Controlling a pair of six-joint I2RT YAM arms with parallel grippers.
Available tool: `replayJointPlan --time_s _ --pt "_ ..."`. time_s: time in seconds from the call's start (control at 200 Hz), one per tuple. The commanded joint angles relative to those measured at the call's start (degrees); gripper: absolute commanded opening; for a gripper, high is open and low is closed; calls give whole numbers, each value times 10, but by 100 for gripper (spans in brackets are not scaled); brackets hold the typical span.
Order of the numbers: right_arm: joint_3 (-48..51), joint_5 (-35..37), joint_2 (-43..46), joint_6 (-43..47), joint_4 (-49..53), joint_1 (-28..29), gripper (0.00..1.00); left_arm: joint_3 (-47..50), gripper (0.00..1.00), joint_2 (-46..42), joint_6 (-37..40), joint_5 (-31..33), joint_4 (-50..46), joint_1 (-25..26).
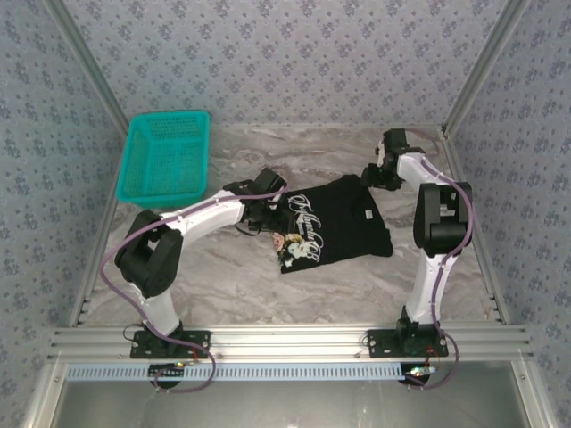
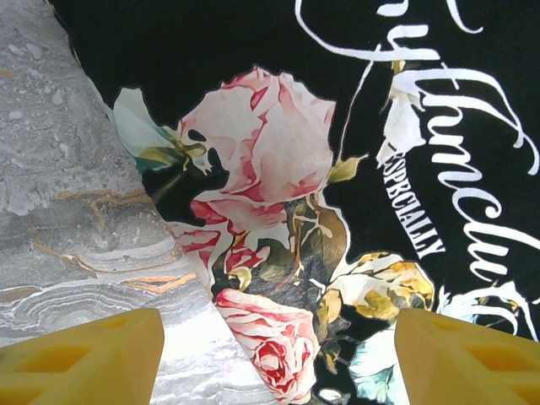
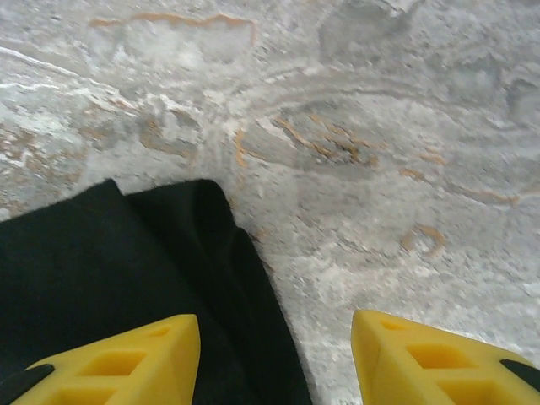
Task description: Fold the inside-out t-shirt
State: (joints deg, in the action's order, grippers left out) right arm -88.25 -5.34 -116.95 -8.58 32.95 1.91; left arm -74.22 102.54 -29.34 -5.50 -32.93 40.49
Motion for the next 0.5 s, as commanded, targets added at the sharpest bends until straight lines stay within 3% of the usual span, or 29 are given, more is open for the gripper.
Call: replayJointPlan --time_s 0.0,0.16,0.315,0.41,0.495 --pt "8 50 64 -4 32 16 54 -47 73 10 23 11 -7 -8" --pt "134 61 200 -32 25 81 54 -83 73 30 39 -30 30 -38" --pt "260 -5 299 -117 29 125 52 -148 72 106 55 -98 52 -43" --pt "310 -34 317 -181 28 150 49 -207 70 166 64 -114 38 -43" --pt "327 -25 299 -190 37 148 47 -269 69 218 87 -88 -10 -46"
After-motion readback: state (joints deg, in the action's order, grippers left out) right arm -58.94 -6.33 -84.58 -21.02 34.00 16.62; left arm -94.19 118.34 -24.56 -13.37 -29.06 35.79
